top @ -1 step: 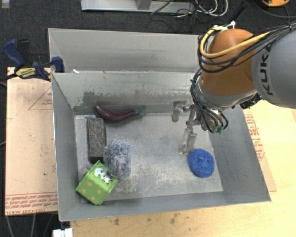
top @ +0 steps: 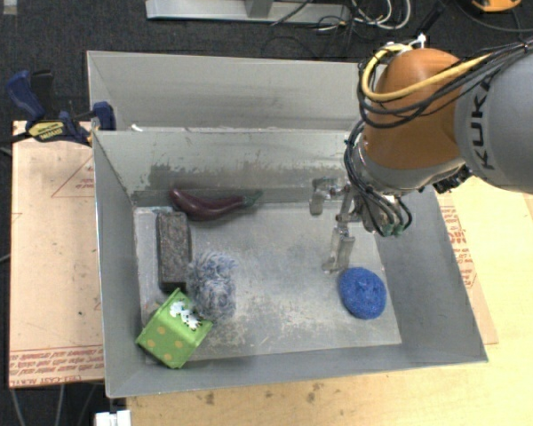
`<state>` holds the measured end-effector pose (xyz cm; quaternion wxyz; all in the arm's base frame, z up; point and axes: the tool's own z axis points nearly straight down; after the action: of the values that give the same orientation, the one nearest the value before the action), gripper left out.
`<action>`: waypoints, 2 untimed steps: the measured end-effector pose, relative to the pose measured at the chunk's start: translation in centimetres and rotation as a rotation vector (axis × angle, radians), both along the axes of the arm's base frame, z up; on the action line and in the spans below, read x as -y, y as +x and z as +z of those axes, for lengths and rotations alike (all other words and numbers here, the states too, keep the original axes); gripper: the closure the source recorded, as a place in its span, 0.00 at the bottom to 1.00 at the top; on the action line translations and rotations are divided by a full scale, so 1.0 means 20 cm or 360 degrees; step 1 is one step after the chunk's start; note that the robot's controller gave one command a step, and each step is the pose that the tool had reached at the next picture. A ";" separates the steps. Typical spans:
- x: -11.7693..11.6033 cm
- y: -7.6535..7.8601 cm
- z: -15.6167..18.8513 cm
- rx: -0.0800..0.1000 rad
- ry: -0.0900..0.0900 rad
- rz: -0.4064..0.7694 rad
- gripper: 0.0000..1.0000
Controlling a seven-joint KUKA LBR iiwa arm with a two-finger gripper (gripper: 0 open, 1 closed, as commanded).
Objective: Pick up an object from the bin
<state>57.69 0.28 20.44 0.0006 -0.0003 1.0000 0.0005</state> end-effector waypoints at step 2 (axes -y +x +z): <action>0.29 -0.05 -0.43 -0.0005 0.0001 0.0545 0.00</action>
Offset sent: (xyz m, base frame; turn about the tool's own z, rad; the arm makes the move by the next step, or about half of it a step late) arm -0.0058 -0.0742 -0.0541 -0.7061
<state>56.65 -5.59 11.87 -0.0010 -0.1705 0.9853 0.0010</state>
